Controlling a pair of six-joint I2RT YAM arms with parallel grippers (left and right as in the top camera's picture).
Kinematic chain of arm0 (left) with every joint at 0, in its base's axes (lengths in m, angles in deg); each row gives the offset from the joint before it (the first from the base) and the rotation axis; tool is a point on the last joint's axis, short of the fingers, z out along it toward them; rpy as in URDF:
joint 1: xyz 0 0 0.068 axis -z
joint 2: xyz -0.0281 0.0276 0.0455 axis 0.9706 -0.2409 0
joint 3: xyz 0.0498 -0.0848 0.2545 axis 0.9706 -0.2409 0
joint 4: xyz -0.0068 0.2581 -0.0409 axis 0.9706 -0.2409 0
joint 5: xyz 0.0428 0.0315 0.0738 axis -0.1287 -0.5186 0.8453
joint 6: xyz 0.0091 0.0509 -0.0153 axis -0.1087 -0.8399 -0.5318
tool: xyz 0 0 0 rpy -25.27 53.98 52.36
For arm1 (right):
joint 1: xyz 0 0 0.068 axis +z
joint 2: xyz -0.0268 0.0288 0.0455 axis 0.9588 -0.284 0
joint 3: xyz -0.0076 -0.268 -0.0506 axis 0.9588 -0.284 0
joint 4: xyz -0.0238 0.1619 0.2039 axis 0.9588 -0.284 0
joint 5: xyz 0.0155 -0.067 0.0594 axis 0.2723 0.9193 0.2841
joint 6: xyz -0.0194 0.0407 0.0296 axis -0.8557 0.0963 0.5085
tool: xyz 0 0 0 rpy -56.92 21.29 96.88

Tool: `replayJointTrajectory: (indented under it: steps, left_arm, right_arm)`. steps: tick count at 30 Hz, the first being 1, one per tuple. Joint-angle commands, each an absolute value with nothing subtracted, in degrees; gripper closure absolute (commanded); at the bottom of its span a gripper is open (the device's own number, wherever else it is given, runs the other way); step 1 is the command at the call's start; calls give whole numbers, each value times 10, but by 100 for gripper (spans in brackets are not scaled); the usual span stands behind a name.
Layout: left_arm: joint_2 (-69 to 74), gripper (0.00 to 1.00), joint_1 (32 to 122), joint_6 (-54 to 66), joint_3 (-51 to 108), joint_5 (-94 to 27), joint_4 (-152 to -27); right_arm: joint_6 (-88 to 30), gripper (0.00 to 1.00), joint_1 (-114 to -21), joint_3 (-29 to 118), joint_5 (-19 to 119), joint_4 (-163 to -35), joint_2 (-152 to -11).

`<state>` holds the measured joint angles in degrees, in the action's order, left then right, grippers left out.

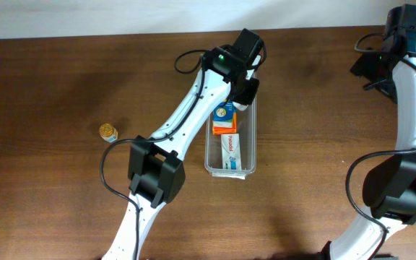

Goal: Pack container
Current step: 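Lower the bottle into the container and open the left gripper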

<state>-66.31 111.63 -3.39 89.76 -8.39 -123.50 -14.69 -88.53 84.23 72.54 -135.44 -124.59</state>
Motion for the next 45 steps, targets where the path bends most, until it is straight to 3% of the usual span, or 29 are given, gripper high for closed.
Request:
replayJointTrajectory:
  steps: [1,10,13,18,26,30,35,37,38,39,45]
  left_arm:
    - [-673,75,1120,-27,908,-92,-1232]
    - [-673,71,1119,-27,908,-91,-1229]
    - [-673,61,1119,-27,908,-88,-1226]
    - [-673,53,1119,-32,908,-87,-1218]
    - [-673,51,1111,-32,923,-75,-1218]
    - [-673,39,1096,-32,973,-75,-1224]
    - [-673,31,1070,-32,1068,-75,-1250]
    - [-673,20,1057,-32,1112,-75,-1268]
    - [-673,7,1050,-32,1133,-75,-1278]
    - [-673,1,1042,-33,1152,-75,-1290]
    - [-673,1,982,-53,1252,-71,-1409]
  right_arm:
    - [-150,2,-889,841,735,-1355,-1250]
    - [-150,2,-889,841,735,-1355,-1250]
    - [-150,2,-889,841,735,-1355,-1250]
    - [-150,2,-889,841,735,-1355,-1250]
    - [-150,2,-889,841,735,-1355,-1250]
    - [-150,2,-889,841,735,-1355,-1250]
    - [-150,2,-889,841,735,-1355,-1250]
    - [-150,2,-889,841,735,-1355,-1250]
    - [-150,2,-889,841,735,-1355,-1250]
    - [-150,2,-889,841,735,-1355,-1250]
    - [-150,1,-889,841,735,-1355,-1250]
